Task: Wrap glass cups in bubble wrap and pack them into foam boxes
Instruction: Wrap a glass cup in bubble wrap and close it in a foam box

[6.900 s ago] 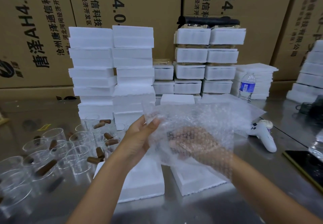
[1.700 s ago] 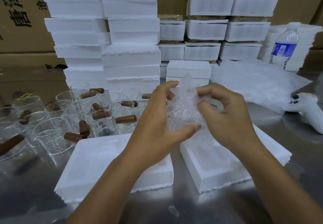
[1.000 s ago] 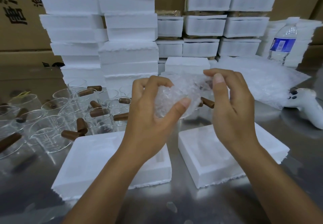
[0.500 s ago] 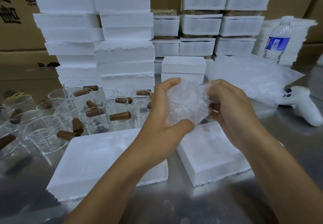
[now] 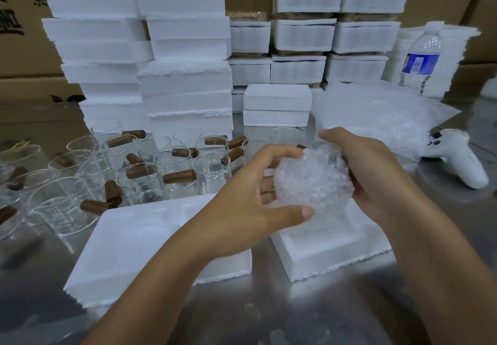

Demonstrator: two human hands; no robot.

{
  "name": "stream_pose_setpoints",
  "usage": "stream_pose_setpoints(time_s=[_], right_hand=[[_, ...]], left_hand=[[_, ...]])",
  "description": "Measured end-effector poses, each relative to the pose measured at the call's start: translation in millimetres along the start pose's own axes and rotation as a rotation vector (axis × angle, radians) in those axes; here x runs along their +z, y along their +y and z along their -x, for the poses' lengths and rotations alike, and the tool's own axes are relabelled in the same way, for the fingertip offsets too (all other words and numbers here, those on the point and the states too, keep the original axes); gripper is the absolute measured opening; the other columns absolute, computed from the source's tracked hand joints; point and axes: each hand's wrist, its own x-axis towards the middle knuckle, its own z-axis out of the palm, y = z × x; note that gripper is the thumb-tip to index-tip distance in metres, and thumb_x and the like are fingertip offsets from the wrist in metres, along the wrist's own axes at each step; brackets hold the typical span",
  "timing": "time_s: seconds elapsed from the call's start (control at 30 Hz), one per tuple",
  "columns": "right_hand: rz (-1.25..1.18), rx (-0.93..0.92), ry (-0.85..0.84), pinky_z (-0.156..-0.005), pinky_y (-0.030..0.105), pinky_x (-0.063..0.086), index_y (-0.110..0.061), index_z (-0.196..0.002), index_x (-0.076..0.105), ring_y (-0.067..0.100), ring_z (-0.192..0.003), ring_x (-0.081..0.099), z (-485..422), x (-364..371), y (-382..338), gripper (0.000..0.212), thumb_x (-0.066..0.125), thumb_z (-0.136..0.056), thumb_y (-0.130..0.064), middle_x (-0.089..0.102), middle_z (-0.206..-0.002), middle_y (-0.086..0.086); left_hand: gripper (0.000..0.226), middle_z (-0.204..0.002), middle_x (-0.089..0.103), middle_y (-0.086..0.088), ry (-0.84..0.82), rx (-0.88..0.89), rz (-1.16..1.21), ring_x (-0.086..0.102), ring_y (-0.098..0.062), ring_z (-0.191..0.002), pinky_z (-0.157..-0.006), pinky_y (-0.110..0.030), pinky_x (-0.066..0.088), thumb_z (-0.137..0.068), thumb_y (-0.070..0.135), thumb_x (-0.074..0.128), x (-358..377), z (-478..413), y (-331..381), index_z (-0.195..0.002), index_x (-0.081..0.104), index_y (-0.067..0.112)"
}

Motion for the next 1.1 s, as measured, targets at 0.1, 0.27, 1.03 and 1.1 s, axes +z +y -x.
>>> stream_pose_setpoints(time_s=[0.1,0.27,1.03,1.1], right_hand=[[0.178,-0.018,0.083,-0.055,0.027,0.038,0.006,-0.086,0.059,0.022,-0.063,0.051,-1.4,2.0,3.0,0.038,0.064,-0.079,-0.031,0.061,-0.076,0.026],[0.621,-0.166,0.188,-0.048,0.026,0.028,-0.017,-0.055,0.038,0.015,-0.049,0.036,-3.9,-1.6,11.3,0.034,0.055,-0.082,-0.027,0.037,-0.049,-0.005],[1.152,0.009,0.44,-0.062,0.029,0.032,-0.016,-0.094,0.062,0.022,-0.064,0.043,-9.3,-32.8,12.4,0.022,0.048,-0.085,-0.03,0.051,-0.079,0.004],[1.131,0.042,0.386,-0.06,0.027,0.032,-0.015,-0.088,0.061,0.021,-0.062,0.044,-11.6,-33.5,14.6,0.018,0.048,-0.083,-0.026,0.053,-0.077,0.003]], left_hand=[[0.059,-0.116,0.055,0.019,-0.018,-0.03,-0.085,0.064,-0.005,-0.103,-0.087,-0.02,0.052,-0.073,0.012,0.08,-0.3,0.8,-2.3,-0.114,0.05,0.043],[0.061,-0.119,0.054,0.024,-0.035,-0.084,-0.269,0.056,0.003,-0.109,-0.094,-0.023,0.05,-0.076,0.014,0.078,0.6,0.7,-3.7,-0.118,0.047,0.045],[0.067,-0.123,0.043,0.033,0.057,-0.093,-0.599,0.042,0.019,-0.111,-0.077,-0.002,0.037,-0.065,0.075,0.041,-26.0,5.8,5.8,-0.129,0.031,0.058],[0.074,-0.119,0.038,0.04,-0.032,-0.186,-0.703,0.039,0.023,-0.106,-0.072,-0.001,0.034,-0.055,0.075,0.052,-36.2,11.0,12.2,-0.124,0.027,0.065]])
